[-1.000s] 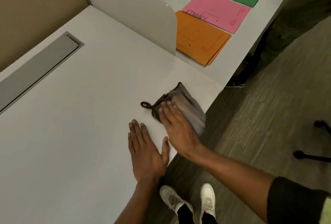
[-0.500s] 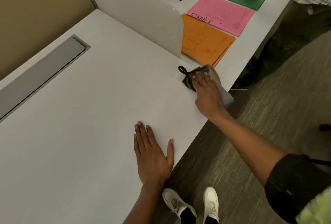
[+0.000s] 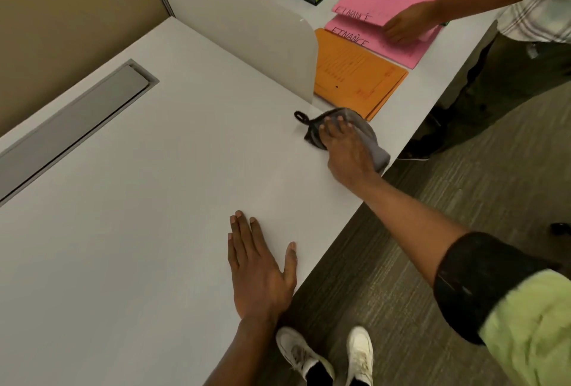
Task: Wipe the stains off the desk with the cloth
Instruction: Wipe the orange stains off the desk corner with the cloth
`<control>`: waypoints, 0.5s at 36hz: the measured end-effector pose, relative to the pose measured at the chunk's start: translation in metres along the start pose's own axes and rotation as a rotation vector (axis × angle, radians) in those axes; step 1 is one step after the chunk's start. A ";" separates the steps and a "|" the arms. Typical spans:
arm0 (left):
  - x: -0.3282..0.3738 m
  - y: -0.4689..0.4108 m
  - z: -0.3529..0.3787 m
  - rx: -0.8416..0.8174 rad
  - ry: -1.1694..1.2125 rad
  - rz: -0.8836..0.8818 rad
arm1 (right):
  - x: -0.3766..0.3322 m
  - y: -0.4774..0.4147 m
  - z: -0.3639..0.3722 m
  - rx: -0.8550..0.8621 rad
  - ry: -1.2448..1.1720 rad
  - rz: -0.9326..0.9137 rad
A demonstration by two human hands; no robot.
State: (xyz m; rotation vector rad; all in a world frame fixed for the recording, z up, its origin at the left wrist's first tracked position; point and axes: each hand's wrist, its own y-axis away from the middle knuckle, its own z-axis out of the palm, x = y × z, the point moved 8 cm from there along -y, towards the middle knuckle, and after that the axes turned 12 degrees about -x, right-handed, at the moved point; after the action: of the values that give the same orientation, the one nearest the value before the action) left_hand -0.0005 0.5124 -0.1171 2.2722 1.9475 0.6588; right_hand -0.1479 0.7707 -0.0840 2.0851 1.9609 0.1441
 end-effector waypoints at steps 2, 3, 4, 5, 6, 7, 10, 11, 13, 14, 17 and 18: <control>-0.001 0.001 0.000 0.003 0.005 0.001 | 0.005 -0.005 -0.005 0.022 -0.016 0.023; -0.001 0.001 0.000 0.001 0.005 0.002 | 0.004 0.000 -0.005 0.033 -0.020 0.035; -0.001 0.001 0.000 0.000 0.005 0.004 | 0.003 0.008 -0.002 0.043 -0.026 0.047; -0.002 0.001 0.000 0.002 0.006 0.004 | 0.001 0.019 0.003 0.052 -0.044 0.063; -0.001 0.000 0.000 0.004 0.009 0.006 | -0.001 0.031 0.008 0.062 -0.069 0.082; -0.001 0.000 0.000 0.004 0.013 0.007 | -0.003 0.045 0.014 0.070 -0.097 0.095; -0.001 0.000 0.000 0.005 0.014 0.008 | -0.017 0.091 0.033 0.058 -0.110 0.080; 0.000 0.000 0.001 0.004 0.015 0.007 | -0.021 0.104 0.038 0.035 -0.095 0.069; -0.001 0.000 0.001 0.004 0.017 0.003 | -0.024 0.116 0.044 -0.005 -0.062 0.051; -0.001 -0.001 0.001 0.005 0.016 0.003 | -0.023 0.114 0.042 -0.011 -0.042 0.046; -0.001 -0.001 0.001 0.006 0.009 0.006 | -0.012 0.084 0.029 0.016 0.012 0.073; -0.001 -0.001 0.000 0.009 0.010 0.009 | -0.006 0.069 0.023 0.033 0.012 0.089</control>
State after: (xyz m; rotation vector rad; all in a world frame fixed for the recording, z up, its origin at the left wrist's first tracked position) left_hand -0.0015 0.5122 -0.1179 2.2887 1.9494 0.6648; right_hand -0.0762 0.7588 -0.0868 2.1982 1.8910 0.1431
